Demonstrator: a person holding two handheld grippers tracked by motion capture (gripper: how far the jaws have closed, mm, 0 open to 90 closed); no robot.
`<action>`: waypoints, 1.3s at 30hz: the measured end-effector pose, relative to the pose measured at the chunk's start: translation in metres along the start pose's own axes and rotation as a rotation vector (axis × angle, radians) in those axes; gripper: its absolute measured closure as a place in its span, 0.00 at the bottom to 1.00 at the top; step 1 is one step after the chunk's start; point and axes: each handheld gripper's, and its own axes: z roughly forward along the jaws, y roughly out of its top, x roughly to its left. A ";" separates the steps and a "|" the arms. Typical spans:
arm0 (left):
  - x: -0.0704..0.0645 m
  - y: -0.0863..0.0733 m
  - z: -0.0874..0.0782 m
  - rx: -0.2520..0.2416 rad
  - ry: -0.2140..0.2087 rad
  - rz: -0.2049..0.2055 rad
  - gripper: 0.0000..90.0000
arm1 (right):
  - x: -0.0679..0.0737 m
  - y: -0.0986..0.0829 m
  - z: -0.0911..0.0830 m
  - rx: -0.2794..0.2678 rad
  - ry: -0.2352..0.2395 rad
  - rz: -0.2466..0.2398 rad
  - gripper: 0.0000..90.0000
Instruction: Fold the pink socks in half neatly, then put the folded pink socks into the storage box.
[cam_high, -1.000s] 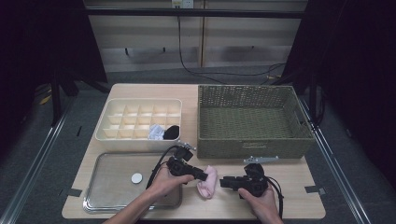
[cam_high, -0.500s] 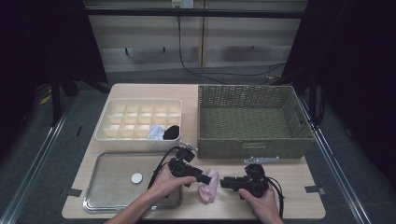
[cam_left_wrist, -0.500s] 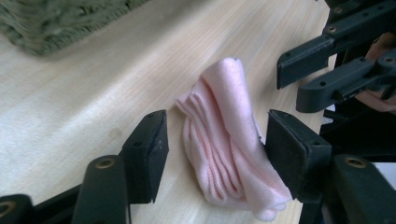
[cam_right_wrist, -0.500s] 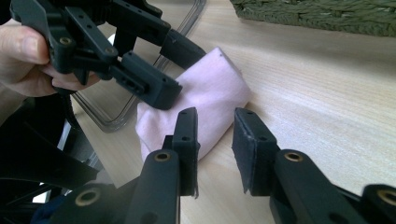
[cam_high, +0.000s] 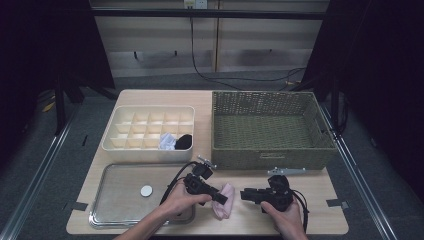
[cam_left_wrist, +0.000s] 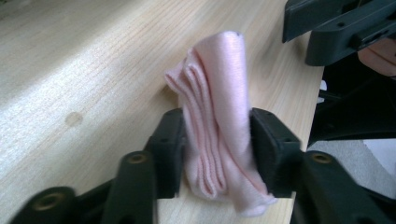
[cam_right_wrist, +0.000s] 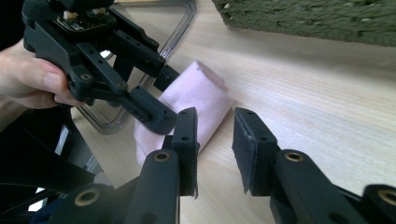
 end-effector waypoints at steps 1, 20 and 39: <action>0.000 0.000 0.000 -0.001 0.000 0.004 0.68 | 0.000 0.000 -0.002 -0.003 -0.002 0.004 0.78; 0.005 0.001 -0.007 -0.029 -0.026 -0.013 0.76 | -0.016 -0.004 -0.022 -0.018 -0.049 0.015 0.57; 0.002 -0.001 -0.032 -0.092 -0.008 -0.021 0.75 | -0.024 -0.004 -0.035 -0.062 -0.090 0.036 0.45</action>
